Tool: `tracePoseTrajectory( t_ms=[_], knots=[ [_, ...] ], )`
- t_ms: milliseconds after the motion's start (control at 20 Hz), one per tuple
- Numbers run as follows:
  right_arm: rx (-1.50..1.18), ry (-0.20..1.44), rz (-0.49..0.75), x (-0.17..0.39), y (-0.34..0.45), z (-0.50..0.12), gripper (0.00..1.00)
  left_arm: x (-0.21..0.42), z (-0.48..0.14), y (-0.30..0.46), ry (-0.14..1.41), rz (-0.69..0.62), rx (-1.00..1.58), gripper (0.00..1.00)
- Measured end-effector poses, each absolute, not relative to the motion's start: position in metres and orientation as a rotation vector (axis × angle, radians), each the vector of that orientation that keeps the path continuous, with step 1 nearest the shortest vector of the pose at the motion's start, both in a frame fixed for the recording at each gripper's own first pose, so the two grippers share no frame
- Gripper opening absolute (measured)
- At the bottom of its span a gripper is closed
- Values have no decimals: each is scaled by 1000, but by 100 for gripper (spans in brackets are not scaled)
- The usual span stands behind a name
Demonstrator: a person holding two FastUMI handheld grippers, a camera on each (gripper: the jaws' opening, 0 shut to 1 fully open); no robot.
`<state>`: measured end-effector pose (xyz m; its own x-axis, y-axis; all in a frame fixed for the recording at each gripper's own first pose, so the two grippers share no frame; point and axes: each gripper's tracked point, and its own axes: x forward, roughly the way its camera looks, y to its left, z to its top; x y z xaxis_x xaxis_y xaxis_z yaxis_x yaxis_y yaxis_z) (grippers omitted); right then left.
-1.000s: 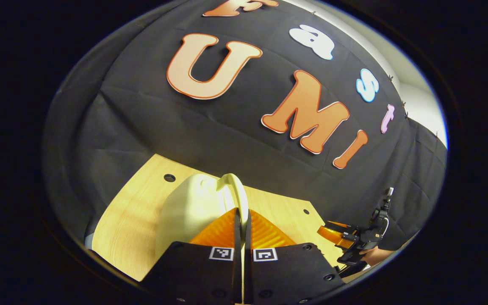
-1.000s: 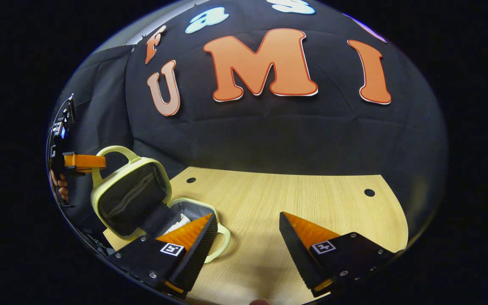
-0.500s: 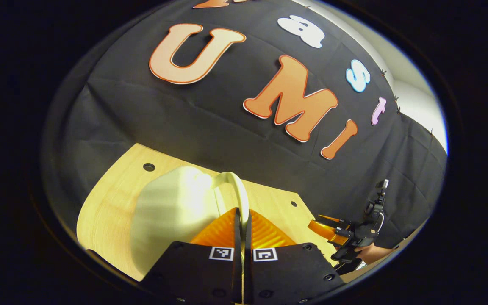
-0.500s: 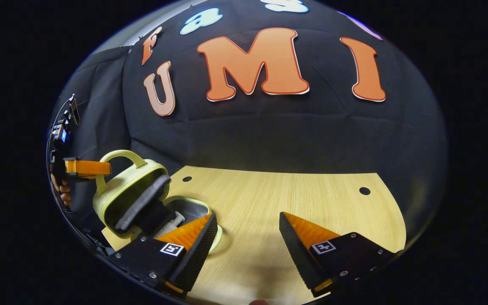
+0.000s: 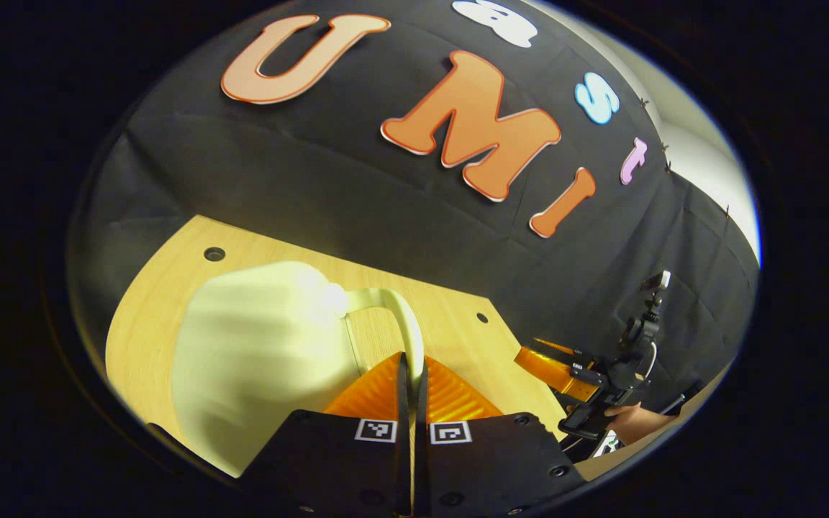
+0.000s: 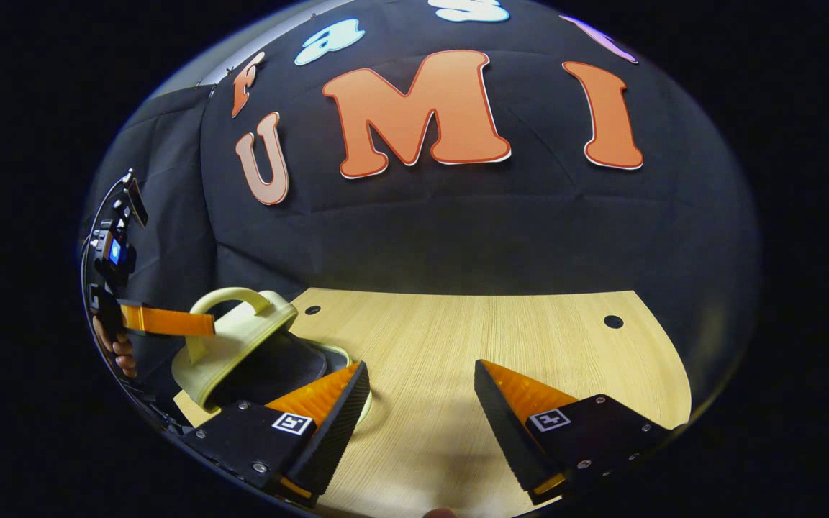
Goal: First open the suitcase, pack the skin care products into it, and then close the suitcase.
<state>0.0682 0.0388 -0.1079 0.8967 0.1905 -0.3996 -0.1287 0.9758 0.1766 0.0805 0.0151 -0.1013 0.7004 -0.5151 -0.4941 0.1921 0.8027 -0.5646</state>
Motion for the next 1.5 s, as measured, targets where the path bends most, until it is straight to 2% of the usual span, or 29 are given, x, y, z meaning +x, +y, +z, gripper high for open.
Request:
tracePoseTrajectory(
  t_ms=[450,700,1050,1150,1200,1250,1300,1450,1500],
  knots=[
    [186,456,124,60,22,-117,94,82,-160,-43,858,-442,-234,3],
    [192,467,112,57,17,-122,94,75,-196,-61,945,-439,-139,1],
    [193,454,96,54,8,-119,94,65,-240,-84,1017,-413,-58,4],
    [194,441,87,55,5,-116,94,58,-242,-94,1024,-443,-97,15],
    [192,434,85,56,4,-114,94,56,-240,-98,1014,-452,-116,29],
    [186,429,79,55,2,-113,94,58,-235,-97,996,-451,-115,25],
    [178,420,72,56,0,-110,94,61,-233,-96,968,-445,-96,29],
    [129,359,39,57,-9,-93,94,71,-219,-82,877,-402,-70,77],
    [102,342,14,57,-15,-87,94,74,-211,-79,850,-392,-89,77]
  ],
)
